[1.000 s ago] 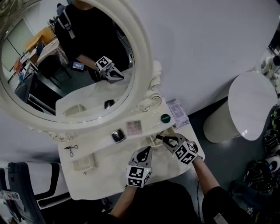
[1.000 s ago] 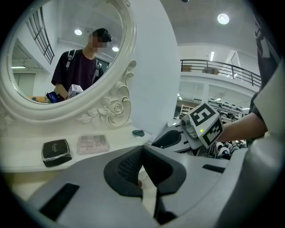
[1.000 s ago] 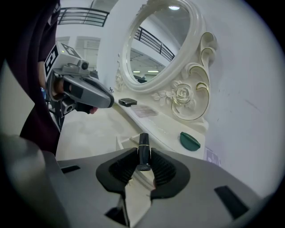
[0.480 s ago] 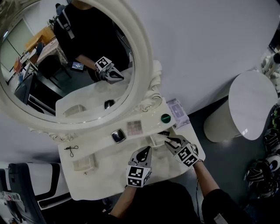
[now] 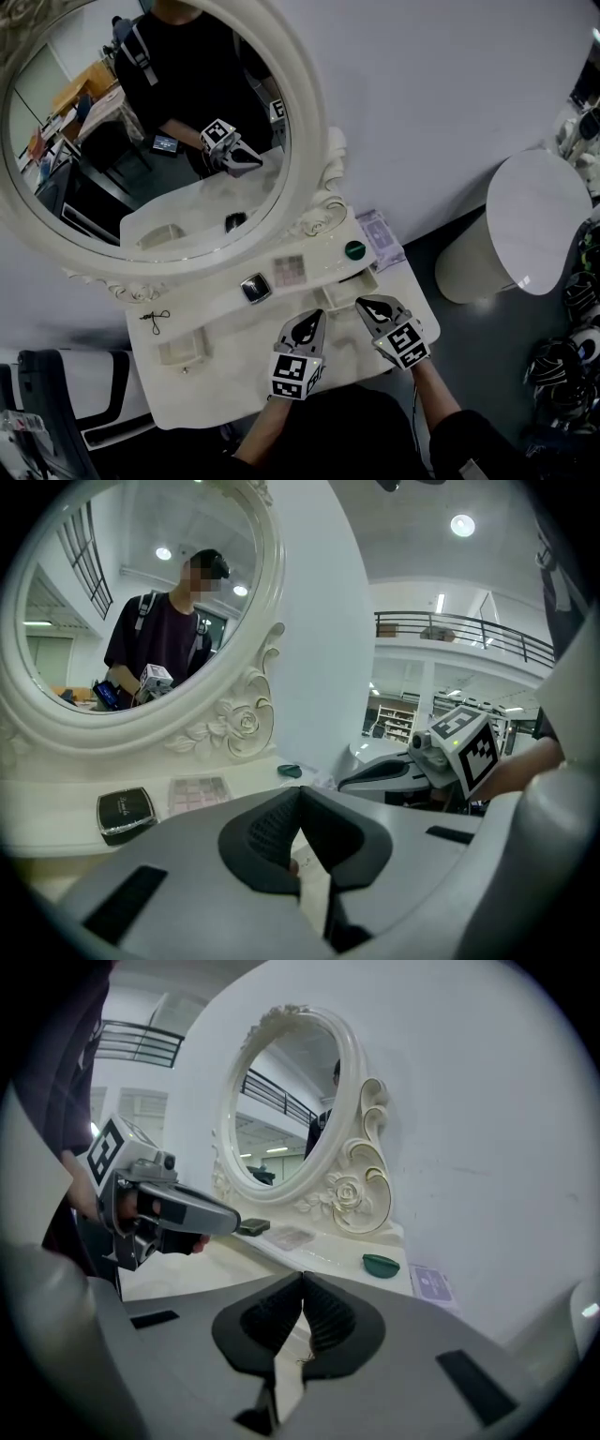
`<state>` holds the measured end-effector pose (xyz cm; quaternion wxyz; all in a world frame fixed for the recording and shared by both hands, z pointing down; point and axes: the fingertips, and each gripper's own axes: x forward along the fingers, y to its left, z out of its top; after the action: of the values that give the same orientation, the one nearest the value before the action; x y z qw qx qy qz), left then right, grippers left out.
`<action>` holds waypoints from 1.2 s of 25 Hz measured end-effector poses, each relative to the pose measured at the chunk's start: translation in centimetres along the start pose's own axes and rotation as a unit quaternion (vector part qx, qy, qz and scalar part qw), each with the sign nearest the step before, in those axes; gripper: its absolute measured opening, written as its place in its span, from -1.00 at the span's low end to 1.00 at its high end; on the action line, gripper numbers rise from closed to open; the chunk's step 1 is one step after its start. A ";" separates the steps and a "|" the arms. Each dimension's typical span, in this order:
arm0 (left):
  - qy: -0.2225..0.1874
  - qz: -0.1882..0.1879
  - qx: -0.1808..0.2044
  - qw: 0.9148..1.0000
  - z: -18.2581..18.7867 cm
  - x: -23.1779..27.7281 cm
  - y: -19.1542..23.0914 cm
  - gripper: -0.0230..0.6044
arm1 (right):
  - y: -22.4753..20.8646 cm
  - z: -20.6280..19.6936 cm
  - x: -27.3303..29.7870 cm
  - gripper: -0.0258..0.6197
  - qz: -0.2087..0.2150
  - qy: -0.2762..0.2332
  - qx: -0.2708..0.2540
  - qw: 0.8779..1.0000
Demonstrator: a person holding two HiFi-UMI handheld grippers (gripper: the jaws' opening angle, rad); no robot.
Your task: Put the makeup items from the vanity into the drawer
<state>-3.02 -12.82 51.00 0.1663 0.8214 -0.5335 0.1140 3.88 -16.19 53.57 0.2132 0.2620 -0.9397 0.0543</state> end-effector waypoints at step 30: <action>-0.086 -0.065 0.018 0.994 4.5 -8.0 -2.8 -0.88 | 8.0 7.2 -7.2 -0.85 -0.087 -0.193 0.159 0.964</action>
<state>-3.64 -6.80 43.50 0.1125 0.8639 -0.4892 0.0414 2.63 -7.46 44.10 -0.0129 0.3789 -0.9158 0.1329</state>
